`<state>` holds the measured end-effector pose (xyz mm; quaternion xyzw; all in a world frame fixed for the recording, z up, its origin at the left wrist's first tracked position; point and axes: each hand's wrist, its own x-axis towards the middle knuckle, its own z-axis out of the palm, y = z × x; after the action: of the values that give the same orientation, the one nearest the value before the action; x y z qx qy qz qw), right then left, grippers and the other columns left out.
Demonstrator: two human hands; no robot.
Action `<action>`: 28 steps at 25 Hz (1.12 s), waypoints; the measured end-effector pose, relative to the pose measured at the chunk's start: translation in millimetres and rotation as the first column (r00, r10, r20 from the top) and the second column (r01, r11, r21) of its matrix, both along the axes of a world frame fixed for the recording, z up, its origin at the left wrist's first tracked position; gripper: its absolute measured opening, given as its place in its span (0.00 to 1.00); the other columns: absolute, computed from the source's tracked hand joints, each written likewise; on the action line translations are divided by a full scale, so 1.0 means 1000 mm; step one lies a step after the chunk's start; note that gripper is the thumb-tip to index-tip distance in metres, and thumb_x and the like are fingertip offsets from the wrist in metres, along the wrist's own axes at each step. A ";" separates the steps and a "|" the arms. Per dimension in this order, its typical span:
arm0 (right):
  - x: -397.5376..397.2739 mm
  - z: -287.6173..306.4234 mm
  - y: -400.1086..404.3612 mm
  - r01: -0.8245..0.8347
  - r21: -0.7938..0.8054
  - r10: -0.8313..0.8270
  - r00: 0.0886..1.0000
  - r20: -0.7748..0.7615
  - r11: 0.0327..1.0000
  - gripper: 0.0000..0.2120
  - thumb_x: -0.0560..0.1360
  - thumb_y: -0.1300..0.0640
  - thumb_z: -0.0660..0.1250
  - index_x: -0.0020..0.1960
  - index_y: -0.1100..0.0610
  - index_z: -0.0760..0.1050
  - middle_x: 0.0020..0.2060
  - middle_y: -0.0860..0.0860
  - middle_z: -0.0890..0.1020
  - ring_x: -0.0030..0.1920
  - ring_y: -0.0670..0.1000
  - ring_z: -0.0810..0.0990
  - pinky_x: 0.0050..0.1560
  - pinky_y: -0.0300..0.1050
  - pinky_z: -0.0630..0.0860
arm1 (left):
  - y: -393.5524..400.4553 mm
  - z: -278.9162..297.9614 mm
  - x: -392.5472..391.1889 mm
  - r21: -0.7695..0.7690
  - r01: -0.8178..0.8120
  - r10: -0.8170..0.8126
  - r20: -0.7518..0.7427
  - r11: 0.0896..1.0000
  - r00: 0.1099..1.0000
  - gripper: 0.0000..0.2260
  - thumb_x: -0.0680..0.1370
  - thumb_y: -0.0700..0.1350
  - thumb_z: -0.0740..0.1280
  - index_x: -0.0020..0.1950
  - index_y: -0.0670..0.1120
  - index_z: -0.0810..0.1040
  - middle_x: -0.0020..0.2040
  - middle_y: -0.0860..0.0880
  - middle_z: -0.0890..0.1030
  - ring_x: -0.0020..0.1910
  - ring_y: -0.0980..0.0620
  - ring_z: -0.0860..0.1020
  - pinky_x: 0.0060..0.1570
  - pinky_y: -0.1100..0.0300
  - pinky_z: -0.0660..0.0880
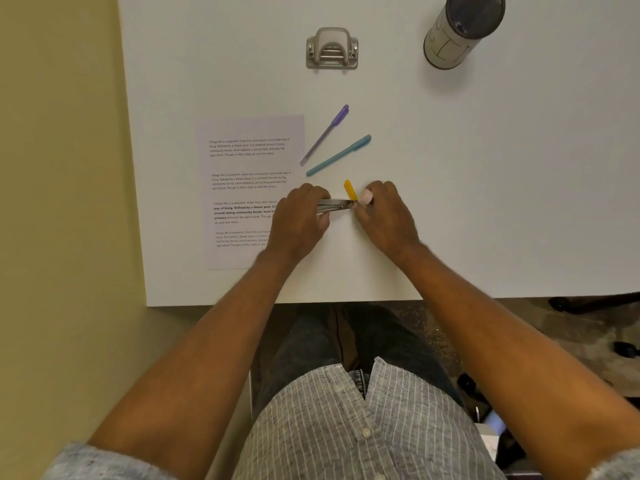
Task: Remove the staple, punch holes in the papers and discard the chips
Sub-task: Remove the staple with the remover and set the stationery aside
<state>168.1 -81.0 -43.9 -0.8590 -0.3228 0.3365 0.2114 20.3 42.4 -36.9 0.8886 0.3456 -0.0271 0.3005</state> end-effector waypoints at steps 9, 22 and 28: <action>-0.002 -0.002 0.016 0.125 -0.070 -0.128 0.991 -0.035 0.990 0.09 0.79 0.53 0.68 0.50 0.60 0.74 0.47 0.54 0.78 0.44 0.56 0.76 0.42 0.51 0.72 | 0.035 0.022 0.006 -0.569 -0.438 0.612 0.151 0.696 0.776 0.11 0.76 0.48 0.75 0.51 0.41 0.82 0.40 0.51 0.80 0.38 0.56 0.76 0.40 0.59 0.74; 0.020 -0.013 0.095 0.625 0.017 -0.606 0.763 -0.226 0.781 0.14 0.79 0.49 0.74 0.40 0.55 0.76 0.32 0.50 0.80 0.23 0.48 0.80 0.36 0.56 0.86 | 0.087 -0.012 0.090 -0.152 -0.457 0.453 -0.059 0.876 0.889 0.10 0.79 0.50 0.70 0.53 0.45 0.78 0.46 0.47 0.81 0.46 0.43 0.80 0.42 0.55 0.74; 0.020 -0.020 0.110 0.634 -0.078 -0.638 0.758 -0.138 0.770 0.19 0.76 0.43 0.76 0.52 0.60 0.83 0.45 0.56 0.87 0.42 0.61 0.88 0.50 0.59 0.86 | 0.090 -0.025 0.108 -0.032 -0.328 0.317 -0.176 0.944 0.932 0.12 0.78 0.51 0.72 0.53 0.43 0.82 0.49 0.44 0.85 0.48 0.41 0.84 0.49 0.49 0.82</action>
<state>187.7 29.1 -63.5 -0.8911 0.0098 0.3155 0.3260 128.2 132.0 -61.5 0.8047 0.5100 -0.0628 0.2974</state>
